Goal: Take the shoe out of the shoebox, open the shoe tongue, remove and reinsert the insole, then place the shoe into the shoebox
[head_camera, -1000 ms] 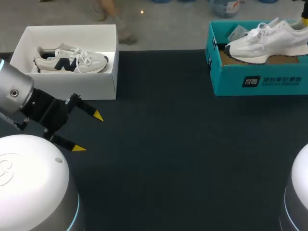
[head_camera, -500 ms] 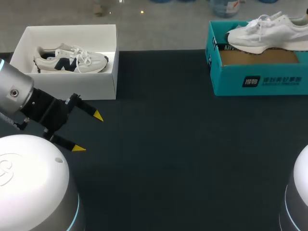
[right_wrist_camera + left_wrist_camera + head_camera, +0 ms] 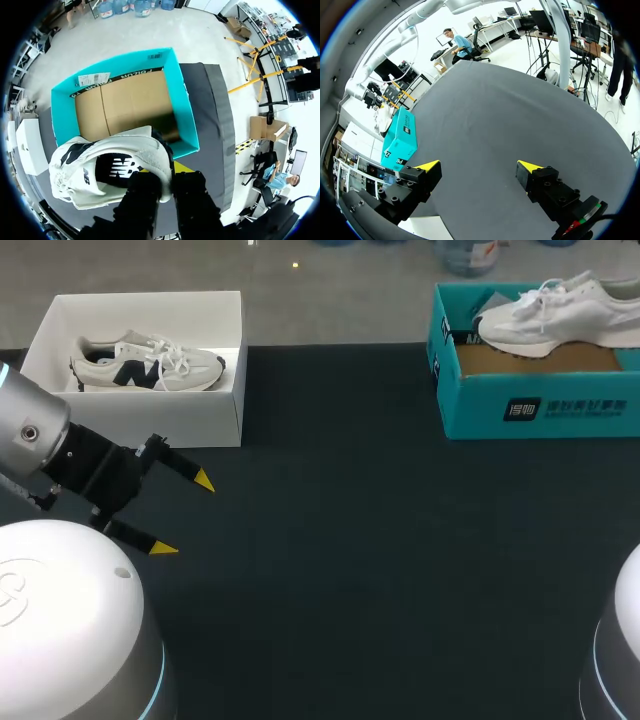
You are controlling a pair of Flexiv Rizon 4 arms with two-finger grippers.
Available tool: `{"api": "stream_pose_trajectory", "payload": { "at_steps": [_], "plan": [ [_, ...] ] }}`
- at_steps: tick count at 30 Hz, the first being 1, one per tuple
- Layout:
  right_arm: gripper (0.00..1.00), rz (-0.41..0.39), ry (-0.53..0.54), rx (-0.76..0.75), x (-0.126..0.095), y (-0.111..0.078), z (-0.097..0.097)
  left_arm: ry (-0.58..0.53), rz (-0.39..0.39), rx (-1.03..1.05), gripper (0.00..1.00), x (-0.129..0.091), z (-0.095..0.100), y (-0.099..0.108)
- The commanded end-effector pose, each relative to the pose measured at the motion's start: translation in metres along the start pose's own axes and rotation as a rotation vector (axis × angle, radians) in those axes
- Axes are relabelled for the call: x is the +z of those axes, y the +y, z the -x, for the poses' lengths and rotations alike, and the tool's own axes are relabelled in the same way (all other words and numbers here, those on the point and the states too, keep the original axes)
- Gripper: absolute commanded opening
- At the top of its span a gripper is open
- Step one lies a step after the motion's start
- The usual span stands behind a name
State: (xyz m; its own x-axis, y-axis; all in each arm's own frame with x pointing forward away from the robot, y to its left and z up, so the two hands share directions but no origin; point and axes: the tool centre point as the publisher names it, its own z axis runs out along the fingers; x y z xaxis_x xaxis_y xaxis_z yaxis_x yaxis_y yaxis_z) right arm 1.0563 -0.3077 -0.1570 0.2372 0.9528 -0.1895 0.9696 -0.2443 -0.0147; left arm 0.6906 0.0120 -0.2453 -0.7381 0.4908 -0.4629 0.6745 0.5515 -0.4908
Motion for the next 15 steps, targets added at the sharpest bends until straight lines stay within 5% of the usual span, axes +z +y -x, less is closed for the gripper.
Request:
{"api": "stream_pose_trajectory", "payload": {
  "at_steps": [1, 15],
  "plan": [
    [0.0, 0.017, 0.001, 0.011, 0.005, 0.003, 0.001, 0.002, 0.002, 0.0, 1.0, 0.0, 0.0, -0.001],
    [0.0, 0.068, -0.011, 0.061, 0.024, 0.025, -0.008, 0.002, 0.002, 0.0, 1.0, 0.0, 0.0, -0.001]
  ]
}}
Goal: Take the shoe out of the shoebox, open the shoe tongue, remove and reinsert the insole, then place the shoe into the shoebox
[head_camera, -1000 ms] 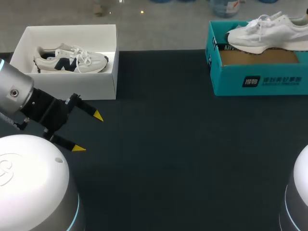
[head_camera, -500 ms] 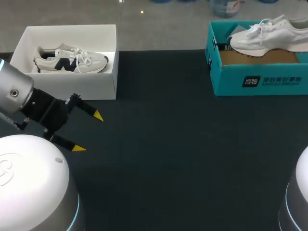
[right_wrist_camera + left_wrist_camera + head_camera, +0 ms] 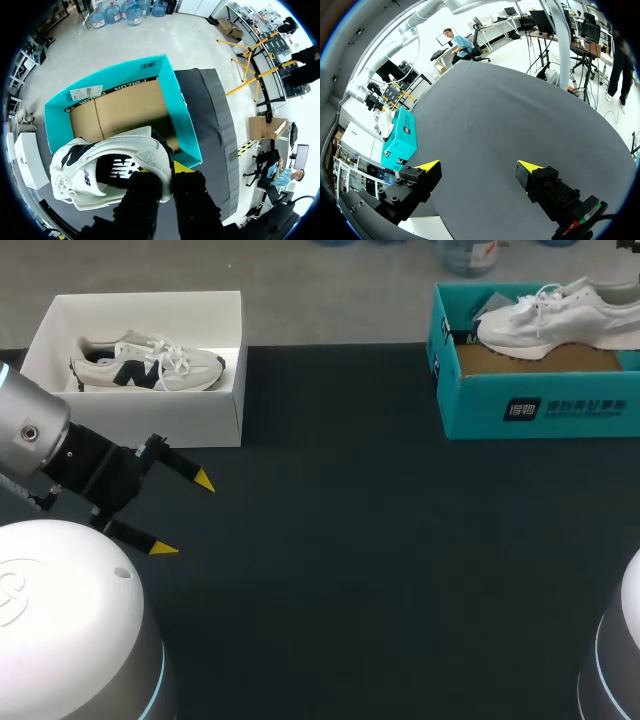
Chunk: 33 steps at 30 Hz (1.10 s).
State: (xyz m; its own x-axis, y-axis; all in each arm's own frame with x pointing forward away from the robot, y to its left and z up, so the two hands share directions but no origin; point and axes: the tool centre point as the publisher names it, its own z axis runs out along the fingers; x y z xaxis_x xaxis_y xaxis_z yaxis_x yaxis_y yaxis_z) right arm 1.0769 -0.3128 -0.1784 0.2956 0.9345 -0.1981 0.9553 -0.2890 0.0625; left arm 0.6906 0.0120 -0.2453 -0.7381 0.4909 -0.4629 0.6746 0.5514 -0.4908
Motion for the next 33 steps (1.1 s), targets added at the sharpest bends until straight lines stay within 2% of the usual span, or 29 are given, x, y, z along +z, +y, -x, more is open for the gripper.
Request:
{"api": "stream_pose_trajectory", "payload": {
  "at_steps": [1, 9, 20, 33],
  "plan": [
    [0.0, 0.002, 0.001, -0.001, 0.005, 0.004, -0.005, 0.002, 0.002, 0.0, 1.0, 0.0, 0.0, -0.001],
    [0.0, -0.023, 0.014, 0.0, 0.021, -0.001, -0.008, 0.002, 0.002, 0.0, 1.0, 0.0, 0.0, -0.001],
    [0.0, -0.048, 0.032, 0.031, 0.046, -0.004, -0.001, 0.002, 0.002, 0.0, 1.0, 0.0, 0.0, -0.001],
    [0.0, -0.091, 0.059, 0.01, 0.091, 0.0, -0.016, 0.002, 0.002, 0.0, 1.0, 0.0, 0.0, -0.001]
  ]
}}
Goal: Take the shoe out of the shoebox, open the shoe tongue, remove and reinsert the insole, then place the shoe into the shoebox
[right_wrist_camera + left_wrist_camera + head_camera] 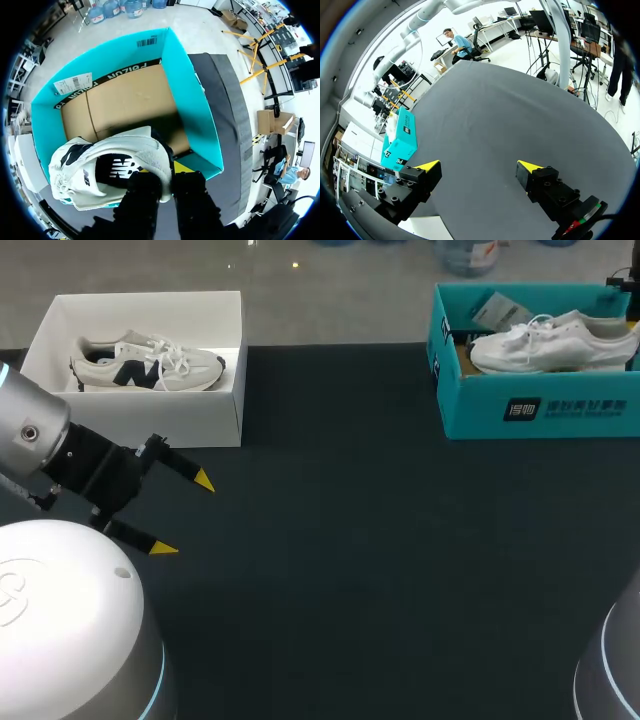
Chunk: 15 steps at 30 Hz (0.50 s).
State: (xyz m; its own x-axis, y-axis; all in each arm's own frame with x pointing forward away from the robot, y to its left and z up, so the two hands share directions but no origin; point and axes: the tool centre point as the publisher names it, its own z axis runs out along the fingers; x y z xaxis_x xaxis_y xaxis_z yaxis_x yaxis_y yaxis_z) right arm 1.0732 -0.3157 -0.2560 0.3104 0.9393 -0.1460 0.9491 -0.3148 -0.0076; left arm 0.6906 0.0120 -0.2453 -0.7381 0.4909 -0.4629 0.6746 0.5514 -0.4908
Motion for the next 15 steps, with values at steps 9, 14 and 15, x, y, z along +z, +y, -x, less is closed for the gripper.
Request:
{"api": "stream_pose_trajectory", "payload": {
  "at_steps": [9, 14, 15],
  "plan": [
    [0.0, -0.057, 0.012, -0.018, 0.053, 0.0, -0.017, 0.002, 0.002, 0.0, 1.0, 0.0, 0.0, -0.001],
    [0.0, -0.072, 0.012, -0.019, 0.067, -0.008, -0.025, 0.002, 0.002, 0.0, 1.0, 0.0, 0.0, -0.001],
    [0.0, -0.074, 0.013, -0.019, 0.07, -0.009, -0.026, 0.002, 0.002, 0.0, 1.0, 0.0, 0.0, -0.001]
  ]
}}
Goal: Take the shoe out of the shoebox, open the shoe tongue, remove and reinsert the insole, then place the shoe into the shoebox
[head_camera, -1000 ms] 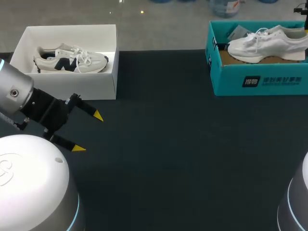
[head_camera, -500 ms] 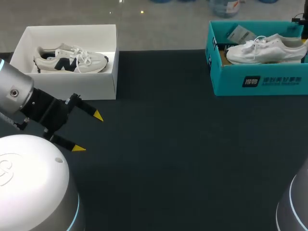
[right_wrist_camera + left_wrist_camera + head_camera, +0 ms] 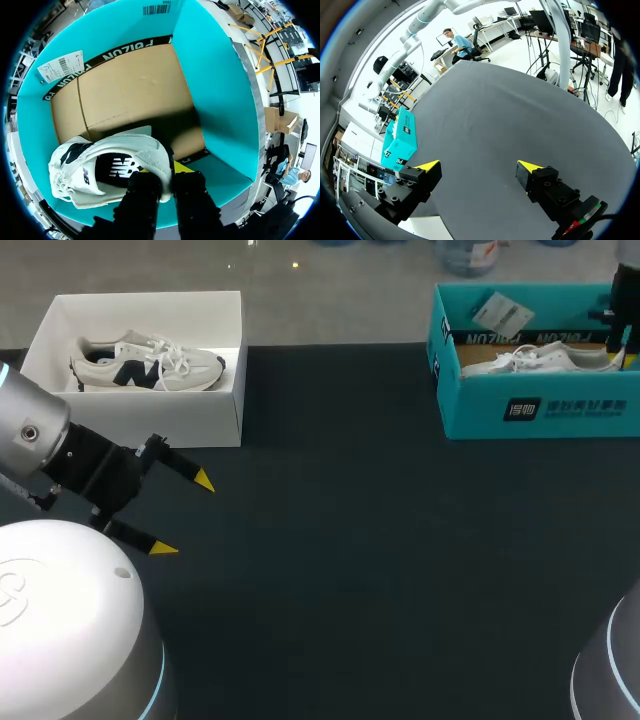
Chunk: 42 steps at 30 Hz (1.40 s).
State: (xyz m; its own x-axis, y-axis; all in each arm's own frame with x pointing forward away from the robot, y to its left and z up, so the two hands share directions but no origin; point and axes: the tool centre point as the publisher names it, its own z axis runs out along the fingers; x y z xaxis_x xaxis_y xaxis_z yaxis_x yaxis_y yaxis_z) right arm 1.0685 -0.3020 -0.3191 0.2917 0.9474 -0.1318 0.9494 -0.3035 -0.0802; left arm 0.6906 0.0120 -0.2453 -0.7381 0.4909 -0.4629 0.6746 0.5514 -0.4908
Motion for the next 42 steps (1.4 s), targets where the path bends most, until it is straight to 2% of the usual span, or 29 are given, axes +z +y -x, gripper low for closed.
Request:
{"api": "stream_pose_trajectory", "payload": {
  "at_steps": [1, 11, 19, 21, 22, 24, 26, 27, 29, 30, 31, 33, 42],
  "plan": [
    [0.0, -0.006, -0.001, 0.003, 0.012, -0.001, -0.006, 0.002, 0.002, 0.0, 1.0, 0.0, 0.0, -0.001],
    [0.0, -0.031, 0.016, 0.022, 0.033, -0.011, -0.011, 0.002, 0.002, 0.0, 1.0, 0.0, 0.0, -0.001],
    [0.0, -0.037, 0.027, 0.032, 0.032, -0.012, -0.012, 0.002, 0.002, 0.0, 1.0, 0.0, 0.0, -0.001],
    [0.24, -0.038, 0.025, 0.03, 0.031, -0.012, -0.013, 0.002, 0.002, 0.0, 1.0, 0.0, 0.0, -0.001],
    [0.24, -0.039, 0.026, 0.03, 0.031, -0.012, -0.013, 0.002, 0.002, 0.0, 1.0, 0.0, 0.0, -0.001],
    [0.33, -0.041, 0.027, 0.03, 0.03, -0.012, -0.013, 0.002, 0.002, 0.0, 1.0, 0.0, 0.0, -0.001],
    [0.38, -0.039, 0.028, 0.031, 0.025, -0.013, -0.014, 0.002, 0.002, 0.0, 1.0, 0.0, 0.0, -0.001],
    [0.45, -0.036, 0.028, 0.03, 0.022, -0.014, -0.014, 0.002, 0.002, 0.0, 1.0, 0.0, 0.0, -0.001],
    [0.49, -0.027, 0.028, 0.028, 0.015, -0.014, -0.014, 0.002, 0.002, 0.0, 1.0, 0.0, 0.0, -0.001],
    [0.79, -0.022, 0.028, 0.027, 0.009, -0.014, -0.014, 0.002, 0.002, 0.0, 1.0, 0.0, 0.0, -0.001],
    [0.94, -0.012, 0.029, 0.026, 0.004, -0.014, -0.013, 0.002, 0.002, 0.0, 1.0, 0.0, 0.0, -0.001],
    [1.0, 0.002, 0.031, 0.023, -0.009, -0.014, -0.013, 0.002, 0.002, 0.0, 1.0, 0.0, 0.0, -0.001],
    [1.0, 0.04, 0.035, 0.01, -0.061, -0.025, -0.018, 0.002, 0.002, 0.0, 1.0, 0.0, 0.0, -0.001]
  ]
}}
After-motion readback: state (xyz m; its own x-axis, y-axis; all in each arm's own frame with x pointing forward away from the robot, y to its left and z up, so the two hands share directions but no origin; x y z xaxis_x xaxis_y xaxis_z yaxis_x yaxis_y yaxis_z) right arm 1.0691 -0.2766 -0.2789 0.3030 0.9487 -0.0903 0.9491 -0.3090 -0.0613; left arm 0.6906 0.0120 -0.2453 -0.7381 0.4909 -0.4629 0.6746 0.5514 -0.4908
